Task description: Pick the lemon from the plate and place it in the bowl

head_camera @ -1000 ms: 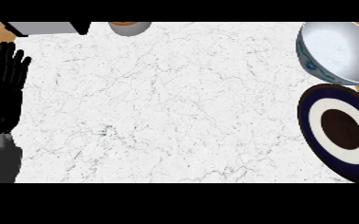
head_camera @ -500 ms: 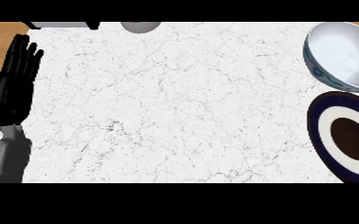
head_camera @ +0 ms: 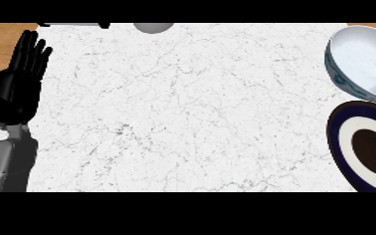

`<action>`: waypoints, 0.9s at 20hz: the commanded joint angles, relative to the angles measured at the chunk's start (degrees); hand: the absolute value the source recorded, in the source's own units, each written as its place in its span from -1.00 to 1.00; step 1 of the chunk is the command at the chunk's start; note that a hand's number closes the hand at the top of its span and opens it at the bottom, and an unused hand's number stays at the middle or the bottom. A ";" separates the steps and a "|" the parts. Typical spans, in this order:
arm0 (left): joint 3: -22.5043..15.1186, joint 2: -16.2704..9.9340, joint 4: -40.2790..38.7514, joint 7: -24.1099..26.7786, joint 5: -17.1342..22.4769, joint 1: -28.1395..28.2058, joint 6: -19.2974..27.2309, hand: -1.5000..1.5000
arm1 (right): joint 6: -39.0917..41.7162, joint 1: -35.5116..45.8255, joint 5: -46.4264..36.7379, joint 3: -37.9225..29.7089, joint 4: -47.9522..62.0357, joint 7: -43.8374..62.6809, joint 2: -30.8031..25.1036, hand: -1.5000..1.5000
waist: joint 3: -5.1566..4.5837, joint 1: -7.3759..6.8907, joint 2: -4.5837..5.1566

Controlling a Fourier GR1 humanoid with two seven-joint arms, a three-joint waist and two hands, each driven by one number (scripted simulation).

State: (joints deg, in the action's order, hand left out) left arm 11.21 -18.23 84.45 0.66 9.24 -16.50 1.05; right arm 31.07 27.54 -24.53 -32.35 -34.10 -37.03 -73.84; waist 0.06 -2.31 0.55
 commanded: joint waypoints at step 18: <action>0.39 0.61 3.30 0.25 -0.50 4.55 -0.84 0.00 | -6.10 18.00 -9.02 20.50 -1.21 13.18 23.95 1.00 | -0.03 0.81 -0.30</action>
State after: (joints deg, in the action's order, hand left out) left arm 11.06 -17.17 85.64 0.92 7.81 -15.06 1.83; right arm 29.33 43.93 -30.66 -13.78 -37.36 -24.66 -53.27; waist 0.01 -1.46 0.27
